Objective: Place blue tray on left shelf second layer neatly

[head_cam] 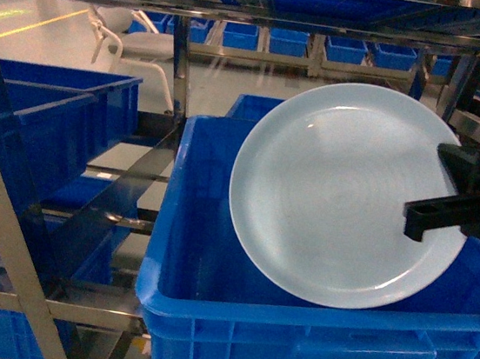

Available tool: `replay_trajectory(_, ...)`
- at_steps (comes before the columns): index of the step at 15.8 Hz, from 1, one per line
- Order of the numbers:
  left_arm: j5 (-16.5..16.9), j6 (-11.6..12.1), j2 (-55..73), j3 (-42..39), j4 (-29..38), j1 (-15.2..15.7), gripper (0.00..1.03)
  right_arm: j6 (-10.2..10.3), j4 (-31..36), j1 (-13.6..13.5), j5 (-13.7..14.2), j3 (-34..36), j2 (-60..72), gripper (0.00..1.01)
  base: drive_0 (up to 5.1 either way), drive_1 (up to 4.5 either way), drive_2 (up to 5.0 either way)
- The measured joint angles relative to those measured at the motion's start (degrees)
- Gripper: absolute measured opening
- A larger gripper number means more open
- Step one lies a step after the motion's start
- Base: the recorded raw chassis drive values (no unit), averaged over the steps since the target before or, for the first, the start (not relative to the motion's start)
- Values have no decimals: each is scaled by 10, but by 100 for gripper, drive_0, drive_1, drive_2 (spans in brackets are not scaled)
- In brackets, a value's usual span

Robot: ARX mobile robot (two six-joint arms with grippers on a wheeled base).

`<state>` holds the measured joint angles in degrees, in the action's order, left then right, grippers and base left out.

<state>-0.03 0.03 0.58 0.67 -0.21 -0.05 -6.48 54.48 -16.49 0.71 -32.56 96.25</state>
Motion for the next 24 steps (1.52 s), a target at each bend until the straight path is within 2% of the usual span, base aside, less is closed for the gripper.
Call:
replay_trajectory(5,0,0,0,0,0,0,98,-2,-39,8,13,-171,160,2,0,0,0)
replay_trajectory(7,0,0,0,0,0,0,98,-5,-49,7,11,-203,187,2,0,0,0)
replay_trajectory(10,0,0,0,0,0,0,98,-6,-35,3,11,-197,187,36,0,0,0)
replay_trajectory(11,0,0,0,0,0,0,98,-4,-22,3,14,-172,175,48,0,0,0)
replay_trajectory(19,0,0,0,0,0,0,98,2,8,-9,10,-65,90,87,0,0,0)
replay_trajectory(21,0,0,0,0,0,0,98,5,17,-19,10,-5,36,98,0,0,0)
replay_trajectory(22,0,0,0,0,0,0,98,20,-7,-22,10,94,-91,98,0,0,0)
replay_trajectory(23,0,0,0,0,0,0,98,30,-136,-23,-1,228,-342,98,0,0,0)
replay_trajectory(24,0,0,0,0,0,0,98,35,-186,-23,0,250,-409,98,0,0,0)
